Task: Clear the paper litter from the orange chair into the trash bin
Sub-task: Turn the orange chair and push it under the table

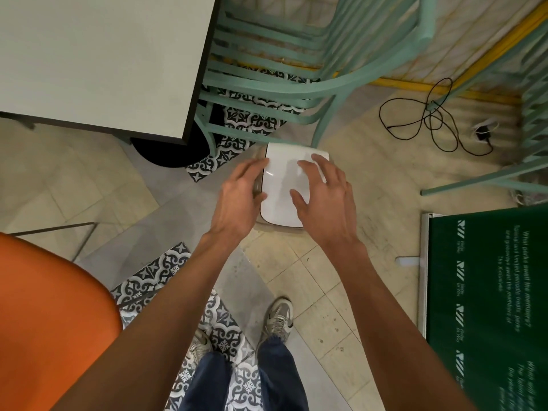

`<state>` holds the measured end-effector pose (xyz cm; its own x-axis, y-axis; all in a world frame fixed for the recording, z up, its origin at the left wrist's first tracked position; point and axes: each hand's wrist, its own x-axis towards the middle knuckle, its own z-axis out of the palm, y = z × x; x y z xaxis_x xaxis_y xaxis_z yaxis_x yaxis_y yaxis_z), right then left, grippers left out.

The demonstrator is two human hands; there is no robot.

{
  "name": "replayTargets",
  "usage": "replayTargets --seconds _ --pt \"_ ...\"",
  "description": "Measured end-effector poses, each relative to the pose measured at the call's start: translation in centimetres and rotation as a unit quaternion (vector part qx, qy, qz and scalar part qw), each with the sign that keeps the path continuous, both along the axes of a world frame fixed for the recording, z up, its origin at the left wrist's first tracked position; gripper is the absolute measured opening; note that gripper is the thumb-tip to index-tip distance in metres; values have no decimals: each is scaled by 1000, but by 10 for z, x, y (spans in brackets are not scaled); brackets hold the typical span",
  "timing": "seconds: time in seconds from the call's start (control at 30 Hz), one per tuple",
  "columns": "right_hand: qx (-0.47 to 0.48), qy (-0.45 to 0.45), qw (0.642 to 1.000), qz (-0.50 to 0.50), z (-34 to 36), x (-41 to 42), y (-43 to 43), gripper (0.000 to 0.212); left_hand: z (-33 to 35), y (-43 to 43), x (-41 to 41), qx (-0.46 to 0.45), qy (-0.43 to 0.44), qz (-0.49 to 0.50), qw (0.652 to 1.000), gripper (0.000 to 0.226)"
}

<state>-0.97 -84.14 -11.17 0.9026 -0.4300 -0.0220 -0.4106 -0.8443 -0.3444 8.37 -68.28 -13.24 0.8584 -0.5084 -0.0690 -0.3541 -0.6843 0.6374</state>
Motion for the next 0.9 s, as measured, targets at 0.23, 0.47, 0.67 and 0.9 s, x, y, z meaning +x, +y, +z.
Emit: replayTargets --seconds 0.23,0.47,0.67,0.9 --pt "-19 34 999 4 2 0 5 62 10 0 -1 26 7 -13 1000 80" --pt "2 15 1000 -4 28 -9 25 50 50 40 -13 6 4 29 1000 64" --pt "38 -56 997 36 105 -21 74 42 140 120 -28 -5 -30 87 996 53" --pt "64 -120 987 84 220 -47 157 41 259 216 -70 -16 -103 125 987 53"
